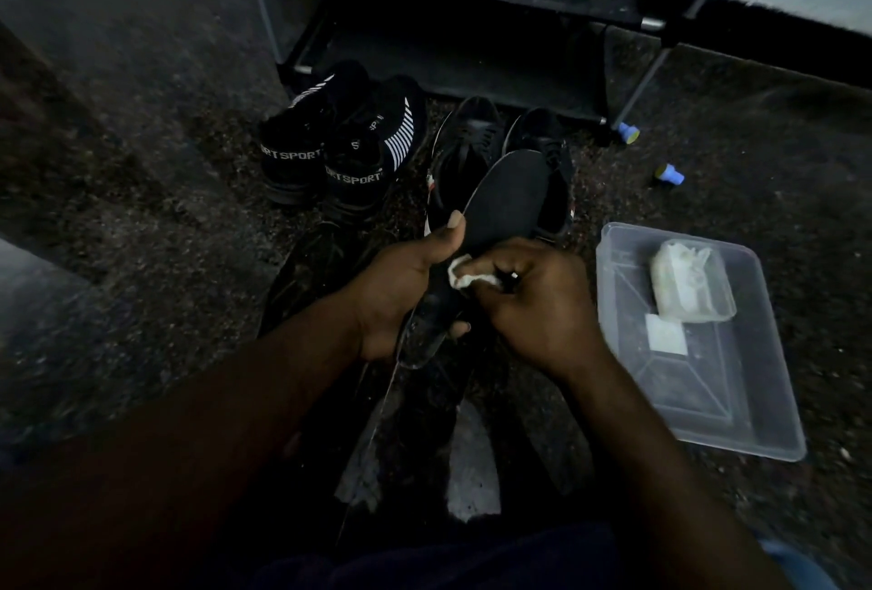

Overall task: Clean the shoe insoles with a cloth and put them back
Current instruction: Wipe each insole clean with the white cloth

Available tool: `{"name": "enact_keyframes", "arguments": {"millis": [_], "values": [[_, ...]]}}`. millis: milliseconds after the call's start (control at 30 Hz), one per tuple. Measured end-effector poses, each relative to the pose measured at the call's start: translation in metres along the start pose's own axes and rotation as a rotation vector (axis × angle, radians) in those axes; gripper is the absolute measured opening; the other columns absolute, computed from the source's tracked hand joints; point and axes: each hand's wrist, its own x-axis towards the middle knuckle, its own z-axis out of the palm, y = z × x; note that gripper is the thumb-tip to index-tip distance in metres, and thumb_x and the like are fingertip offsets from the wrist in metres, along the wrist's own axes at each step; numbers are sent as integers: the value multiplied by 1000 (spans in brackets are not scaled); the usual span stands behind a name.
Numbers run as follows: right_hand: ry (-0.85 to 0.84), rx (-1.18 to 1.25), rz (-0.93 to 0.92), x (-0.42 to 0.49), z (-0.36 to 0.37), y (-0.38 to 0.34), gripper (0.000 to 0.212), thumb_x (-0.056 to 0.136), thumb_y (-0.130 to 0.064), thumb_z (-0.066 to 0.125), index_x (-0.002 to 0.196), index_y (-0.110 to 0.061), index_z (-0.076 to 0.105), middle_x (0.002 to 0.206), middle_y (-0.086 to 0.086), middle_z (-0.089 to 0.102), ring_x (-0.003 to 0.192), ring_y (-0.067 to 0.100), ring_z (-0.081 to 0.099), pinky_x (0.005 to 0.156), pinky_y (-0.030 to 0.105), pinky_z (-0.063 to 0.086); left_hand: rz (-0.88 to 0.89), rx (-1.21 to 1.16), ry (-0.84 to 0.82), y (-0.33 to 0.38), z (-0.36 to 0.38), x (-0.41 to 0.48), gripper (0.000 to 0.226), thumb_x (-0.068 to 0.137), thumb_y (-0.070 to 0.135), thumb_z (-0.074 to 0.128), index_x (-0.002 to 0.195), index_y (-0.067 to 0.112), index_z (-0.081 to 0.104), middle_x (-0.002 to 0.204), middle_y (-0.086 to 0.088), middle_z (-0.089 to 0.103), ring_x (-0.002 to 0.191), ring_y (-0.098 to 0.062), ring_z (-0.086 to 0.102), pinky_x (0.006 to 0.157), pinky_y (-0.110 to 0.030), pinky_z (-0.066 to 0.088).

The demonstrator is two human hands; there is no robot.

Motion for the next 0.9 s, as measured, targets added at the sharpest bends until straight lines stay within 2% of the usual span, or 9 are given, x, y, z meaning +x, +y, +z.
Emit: {"name": "enact_keyframes", "arguments": {"millis": [100,200,300,400,500,600,700,767,900], "values": [[35,345,164,2,-4,-6,14,87,-4,76,91,-16,82,92,-8,78,84,9,75,78,34,60,63,-47,32,1,0,2,42,102,45,49,125,12,61,99,-10,72,75,-21,62,54,-29,51],[164,599,290,4,-10,-8,10,92,6,66,91,-2,72,76,-9,75,66,5,70,66,26,56,42,-72,49,3,-6,3,50,102,46,50,129,6,65,105,-13,73,81,-24,65,62,-28,52],[208,621,304,5,-11,-1,19,94,6,62,91,-9,72,78,-1,74,70,14,70,71,37,54,26,-129,47,7,-10,2,51,103,50,48,126,9,68,110,-13,73,85,-24,68,66,-28,53],[170,684,299,5,-8,-5,17,95,8,61,96,-4,74,87,13,77,70,28,74,66,38,59,39,-178,54,9,-11,3,57,102,57,45,121,10,70,112,-13,72,86,-24,67,68,-30,52],[139,694,260,4,-4,-12,23,92,9,63,95,-9,77,103,9,78,86,21,77,73,29,59,66,-207,37,9,-12,4,62,101,62,41,120,10,70,107,-10,69,84,-21,61,69,-31,46],[77,701,241,0,3,-20,17,94,-1,65,98,-9,79,110,9,77,100,22,74,81,35,60,70,-231,-14,8,-13,5,69,99,67,42,129,8,61,116,-14,56,88,-21,54,69,-29,47],[44,571,210,-5,12,-29,15,95,-11,67,104,-12,80,108,0,78,104,17,73,96,45,58,27,-261,-112,6,-15,9,70,94,68,53,110,1,63,91,-10,44,78,-19,45,75,-29,41],[41,470,219,-9,18,-34,20,94,-7,70,108,-17,79,107,-6,78,102,9,73,95,38,58,4,-252,-152,4,-15,8,71,95,68,50,101,0,71,87,-13,54,77,-21,55,75,-29,48],[77,390,248,-12,25,-39,21,88,-8,76,103,-23,80,97,-10,78,90,6,74,88,36,61,-9,-244,-96,1,-10,5,81,101,67,31,120,-5,64,100,-20,72,86,-26,73,76,-30,62]]}}
